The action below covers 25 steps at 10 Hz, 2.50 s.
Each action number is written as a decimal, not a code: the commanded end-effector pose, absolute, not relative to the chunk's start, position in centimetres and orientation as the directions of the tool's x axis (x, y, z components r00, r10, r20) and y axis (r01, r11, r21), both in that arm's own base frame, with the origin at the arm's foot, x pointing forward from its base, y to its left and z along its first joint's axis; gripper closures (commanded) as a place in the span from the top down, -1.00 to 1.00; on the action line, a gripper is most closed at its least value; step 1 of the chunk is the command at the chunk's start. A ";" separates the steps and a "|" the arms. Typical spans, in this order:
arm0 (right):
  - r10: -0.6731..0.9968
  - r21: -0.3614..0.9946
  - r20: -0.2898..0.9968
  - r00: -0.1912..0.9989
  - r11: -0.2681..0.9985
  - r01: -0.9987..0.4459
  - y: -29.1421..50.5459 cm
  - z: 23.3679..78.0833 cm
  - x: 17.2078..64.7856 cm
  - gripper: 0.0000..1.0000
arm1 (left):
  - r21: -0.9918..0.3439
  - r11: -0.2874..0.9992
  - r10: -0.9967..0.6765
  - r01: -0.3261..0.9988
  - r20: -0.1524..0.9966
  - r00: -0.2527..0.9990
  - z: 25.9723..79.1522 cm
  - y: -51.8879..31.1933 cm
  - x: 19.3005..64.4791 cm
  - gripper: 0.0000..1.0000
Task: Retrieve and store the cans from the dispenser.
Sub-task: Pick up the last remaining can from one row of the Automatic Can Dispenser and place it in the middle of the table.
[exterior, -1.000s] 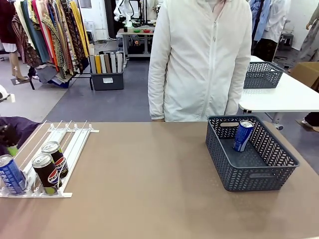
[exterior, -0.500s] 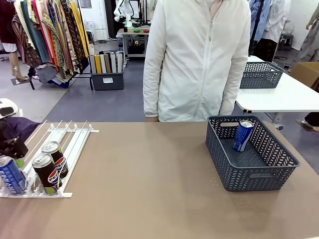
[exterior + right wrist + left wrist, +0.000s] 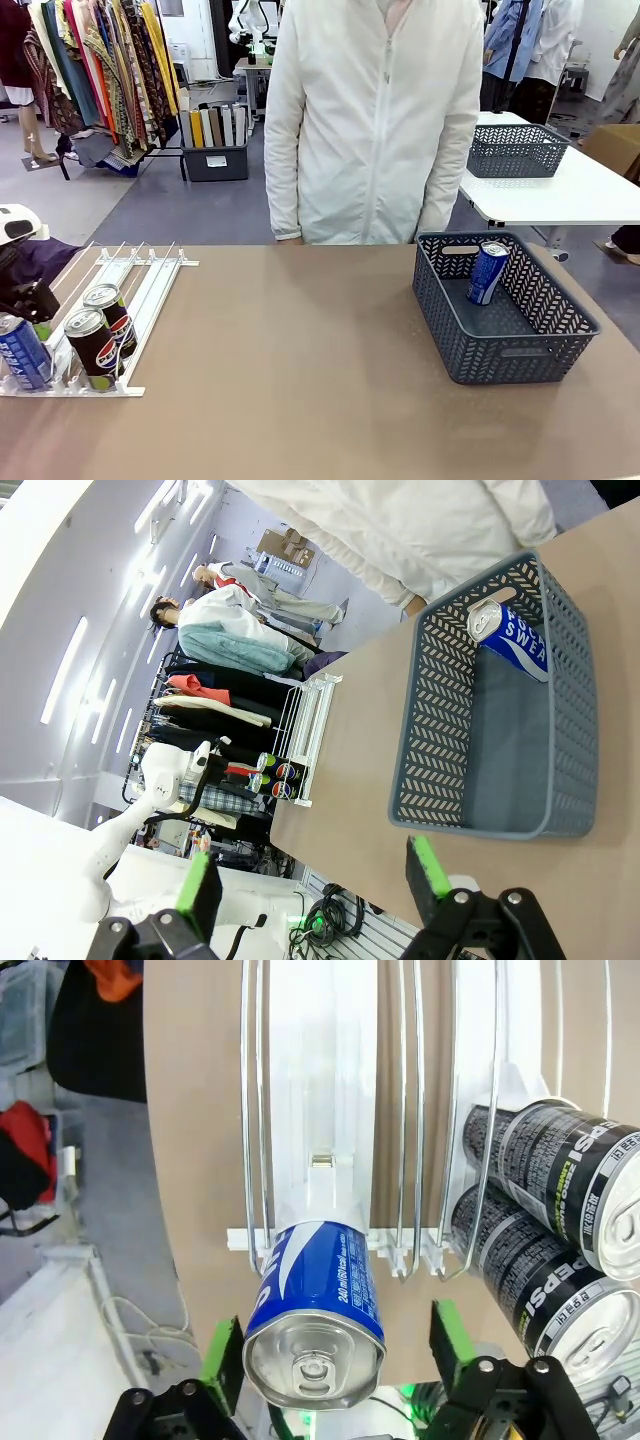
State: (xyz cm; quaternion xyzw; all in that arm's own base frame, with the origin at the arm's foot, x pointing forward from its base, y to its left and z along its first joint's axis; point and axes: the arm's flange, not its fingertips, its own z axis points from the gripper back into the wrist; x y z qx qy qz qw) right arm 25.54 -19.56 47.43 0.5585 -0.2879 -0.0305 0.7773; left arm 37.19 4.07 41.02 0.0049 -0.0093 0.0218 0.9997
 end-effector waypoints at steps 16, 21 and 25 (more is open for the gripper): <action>-0.380 0.882 0.434 0.817 0.364 -0.299 -19.5 47.7 25.8 1.00 | -0.047 0.994 -0.077 0.103 0.380 0.922 59.7 5.2 29.5 -1.00; -0.380 0.882 0.434 0.817 0.364 -0.299 -19.5 47.7 25.8 1.00 | -0.025 0.997 -0.058 0.073 0.376 0.925 61.2 5.1 29.0 -1.00; -0.380 0.882 0.434 0.817 0.364 -0.299 -19.5 47.7 25.8 1.00 | -0.046 0.999 0.005 0.014 0.395 0.919 61.1 1.9 32.2 -1.00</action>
